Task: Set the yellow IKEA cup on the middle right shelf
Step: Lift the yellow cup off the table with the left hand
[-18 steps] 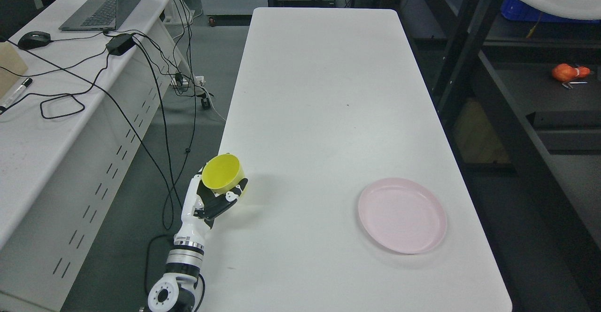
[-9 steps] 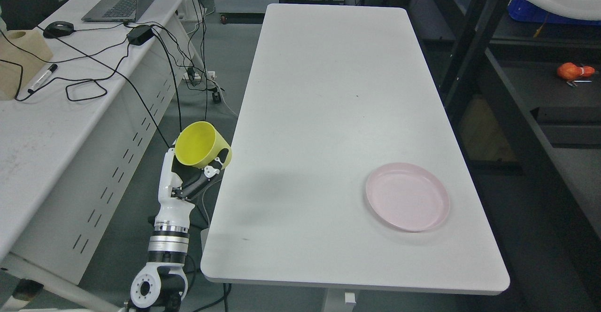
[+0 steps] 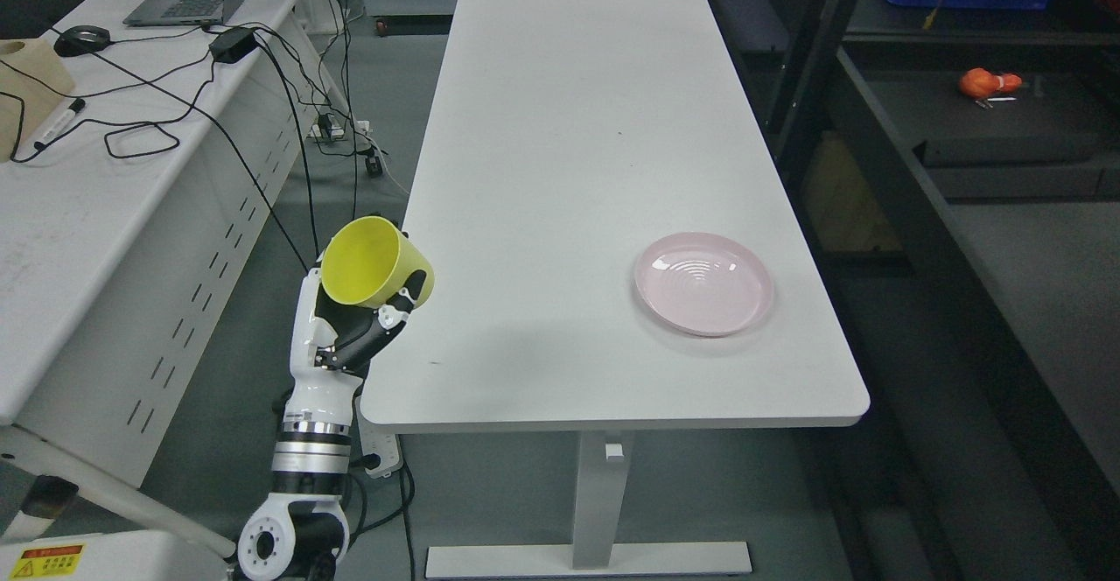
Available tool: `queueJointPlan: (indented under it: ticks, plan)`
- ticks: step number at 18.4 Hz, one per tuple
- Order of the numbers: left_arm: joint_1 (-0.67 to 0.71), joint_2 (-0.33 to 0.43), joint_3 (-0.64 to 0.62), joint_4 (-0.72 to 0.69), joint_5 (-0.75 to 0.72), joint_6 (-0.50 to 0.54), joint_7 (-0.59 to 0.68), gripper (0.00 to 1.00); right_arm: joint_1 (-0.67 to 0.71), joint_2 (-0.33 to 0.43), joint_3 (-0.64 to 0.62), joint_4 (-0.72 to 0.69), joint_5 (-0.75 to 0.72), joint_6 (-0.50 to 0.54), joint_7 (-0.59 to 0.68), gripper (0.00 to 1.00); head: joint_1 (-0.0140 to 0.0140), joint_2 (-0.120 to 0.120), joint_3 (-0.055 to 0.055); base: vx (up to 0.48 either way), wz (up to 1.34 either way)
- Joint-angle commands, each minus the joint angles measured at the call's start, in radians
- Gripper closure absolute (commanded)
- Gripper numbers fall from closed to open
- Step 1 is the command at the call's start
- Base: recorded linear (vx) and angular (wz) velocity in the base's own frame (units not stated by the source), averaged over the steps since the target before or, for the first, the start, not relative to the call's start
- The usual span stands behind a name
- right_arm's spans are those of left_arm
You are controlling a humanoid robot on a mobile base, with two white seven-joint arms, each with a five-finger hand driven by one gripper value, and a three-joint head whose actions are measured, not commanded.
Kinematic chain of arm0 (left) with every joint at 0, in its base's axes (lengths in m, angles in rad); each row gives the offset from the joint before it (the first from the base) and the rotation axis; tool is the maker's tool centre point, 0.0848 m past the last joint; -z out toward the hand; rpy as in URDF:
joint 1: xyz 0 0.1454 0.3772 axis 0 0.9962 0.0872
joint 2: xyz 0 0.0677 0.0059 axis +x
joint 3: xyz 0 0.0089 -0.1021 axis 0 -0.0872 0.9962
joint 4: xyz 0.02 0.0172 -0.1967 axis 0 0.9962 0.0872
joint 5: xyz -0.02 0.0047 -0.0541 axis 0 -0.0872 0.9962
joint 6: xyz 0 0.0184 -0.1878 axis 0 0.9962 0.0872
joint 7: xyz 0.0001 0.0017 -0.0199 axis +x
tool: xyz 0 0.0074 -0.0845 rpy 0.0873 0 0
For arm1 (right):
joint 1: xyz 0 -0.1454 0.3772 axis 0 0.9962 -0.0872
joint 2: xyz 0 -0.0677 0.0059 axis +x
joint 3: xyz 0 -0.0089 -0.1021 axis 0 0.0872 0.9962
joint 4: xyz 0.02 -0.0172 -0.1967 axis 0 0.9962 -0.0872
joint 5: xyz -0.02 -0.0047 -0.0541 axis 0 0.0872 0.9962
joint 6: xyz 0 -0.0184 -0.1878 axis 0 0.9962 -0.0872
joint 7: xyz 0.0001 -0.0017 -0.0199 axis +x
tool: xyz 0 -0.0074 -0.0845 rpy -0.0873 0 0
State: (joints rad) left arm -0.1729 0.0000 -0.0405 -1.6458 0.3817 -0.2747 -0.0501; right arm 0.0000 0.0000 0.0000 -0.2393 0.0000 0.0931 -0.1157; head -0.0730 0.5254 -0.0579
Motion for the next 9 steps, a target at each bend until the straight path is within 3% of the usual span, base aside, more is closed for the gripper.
queueJointPlan:
  ticks: [1, 9]
  plan:
    - [0.012, 0.017, -0.018, -0.055, 0.002, 0.003, 0.001, 0.99, 0.014, -0.017, 0.017, 0.0, -0.025, 0.0, -0.001, 0.01, 0.0, 0.0, 0.0, -0.268, -0.31]
    - [0.018, 0.017, -0.041, -0.055, 0.002, 0.003, 0.003, 0.99, 0.014, -0.017, 0.017, 0.0, -0.025, 0.0, -0.001, 0.01, 0.0, 0.0, 0.0, -0.256, -0.6]
